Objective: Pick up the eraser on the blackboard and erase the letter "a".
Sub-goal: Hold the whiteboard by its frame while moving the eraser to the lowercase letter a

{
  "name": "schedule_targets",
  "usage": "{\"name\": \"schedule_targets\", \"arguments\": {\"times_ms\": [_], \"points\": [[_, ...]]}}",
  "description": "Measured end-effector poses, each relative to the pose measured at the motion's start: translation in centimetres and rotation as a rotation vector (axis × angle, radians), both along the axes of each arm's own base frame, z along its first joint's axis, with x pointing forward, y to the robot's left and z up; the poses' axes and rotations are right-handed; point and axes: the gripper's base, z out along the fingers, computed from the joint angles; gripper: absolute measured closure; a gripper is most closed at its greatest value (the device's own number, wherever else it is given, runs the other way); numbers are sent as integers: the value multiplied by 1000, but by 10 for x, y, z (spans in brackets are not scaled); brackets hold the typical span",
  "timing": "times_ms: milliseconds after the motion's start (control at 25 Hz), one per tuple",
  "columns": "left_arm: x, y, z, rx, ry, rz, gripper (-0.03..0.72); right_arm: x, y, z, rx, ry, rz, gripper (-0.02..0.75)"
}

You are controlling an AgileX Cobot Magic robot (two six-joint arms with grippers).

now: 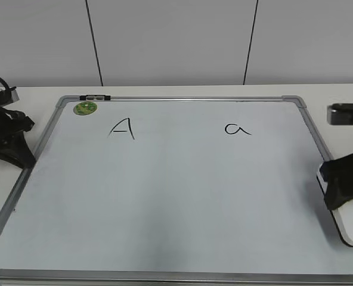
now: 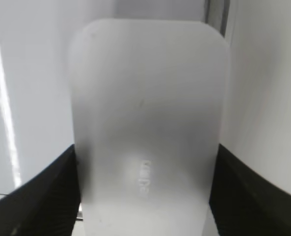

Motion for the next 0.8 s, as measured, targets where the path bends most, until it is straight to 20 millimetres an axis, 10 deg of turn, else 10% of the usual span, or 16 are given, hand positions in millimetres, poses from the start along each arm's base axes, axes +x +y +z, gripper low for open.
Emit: {"name": "schedule_targets", "arguments": {"times_ms": [360, 800], "points": [[0, 0, 0, 0, 0, 0, 649, 62, 24, 57, 23, -72, 98, 209], [0, 0, 0, -2, 0, 1, 649, 161, 47, 32, 14, -40, 174, 210]]}}
